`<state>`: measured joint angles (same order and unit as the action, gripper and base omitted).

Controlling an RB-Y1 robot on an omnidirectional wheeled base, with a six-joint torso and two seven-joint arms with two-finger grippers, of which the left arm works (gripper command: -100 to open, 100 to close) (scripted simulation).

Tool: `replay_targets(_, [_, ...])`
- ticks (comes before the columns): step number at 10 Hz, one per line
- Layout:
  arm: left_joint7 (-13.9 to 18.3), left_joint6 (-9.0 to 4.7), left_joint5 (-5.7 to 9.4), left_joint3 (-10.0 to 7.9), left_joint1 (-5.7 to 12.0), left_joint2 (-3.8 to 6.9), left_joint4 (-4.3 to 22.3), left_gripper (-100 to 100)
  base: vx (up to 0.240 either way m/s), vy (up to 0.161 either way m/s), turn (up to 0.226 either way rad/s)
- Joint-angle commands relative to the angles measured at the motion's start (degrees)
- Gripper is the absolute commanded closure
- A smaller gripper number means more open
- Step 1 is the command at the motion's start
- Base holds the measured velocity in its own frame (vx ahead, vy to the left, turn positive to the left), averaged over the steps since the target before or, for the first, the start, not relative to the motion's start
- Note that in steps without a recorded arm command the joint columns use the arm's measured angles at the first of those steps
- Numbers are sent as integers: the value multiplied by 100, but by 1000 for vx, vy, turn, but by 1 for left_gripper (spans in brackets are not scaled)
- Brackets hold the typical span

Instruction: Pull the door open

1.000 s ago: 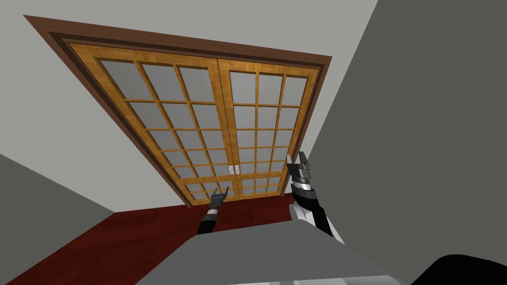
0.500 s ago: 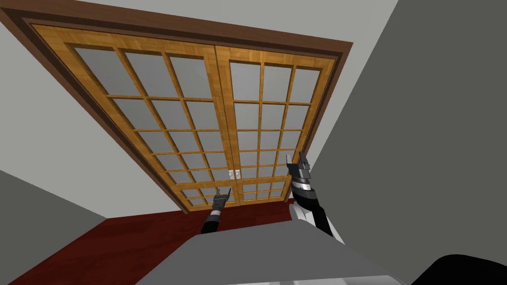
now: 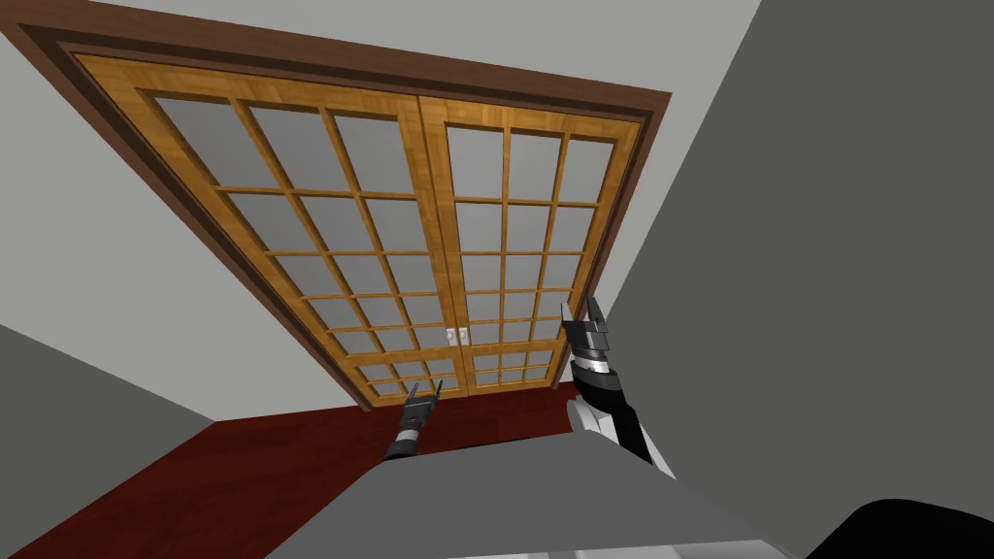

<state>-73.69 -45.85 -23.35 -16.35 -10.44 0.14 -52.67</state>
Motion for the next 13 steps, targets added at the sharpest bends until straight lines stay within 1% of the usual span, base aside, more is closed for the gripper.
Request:
replay_targets(1, [-6, 11, 76, -94, -122, 164, 79, -100, -178, -58, -29])
replay_targets(2, [-50, 35, 159, -196, -253, 276, 143, -100, -183, -62, -40])
replay_targets(3, [-50, 35, 159, -196, -253, 276, 143, -100, -119, -42, -12])
replay_targets(4, [-85, 53, 224, -274, -347, 349, 189, -100, -94, -12, -44])
replay_targets(5, [-136, 79, 320, -388, -478, 443, 255, -100, -152, -15, -67])
replay_targets(6, [-144, 83, 335, -404, -496, 454, 264, -100, -139, -13, -27])
replay_targets(7, [-184, 103, 410, -489, -586, 505, 311, -100, -106, -3, -39])
replay_targets(8, [-242, 130, 517, -606, -704, 566, 373, -100, -144, 11, -90])
replay_targets(9, [-242, 130, 517, -606, -704, 566, 208, -100, -119, 6, -34])
replay_targets(10, [-242, 130, 517, -606, -704, 566, 373, -100, -39, -4, 0])
replay_targets(11, [-319, 165, 658, -753, -838, 618, 448, -100, -66, 0, -112])
replay_targets(12, [-337, 172, 689, -784, -863, 625, 463, -100, -79, 5, -64])
replay_targets(13, [-337, 172, 689, -784, -863, 625, 463, -100, -49, 10, -4])
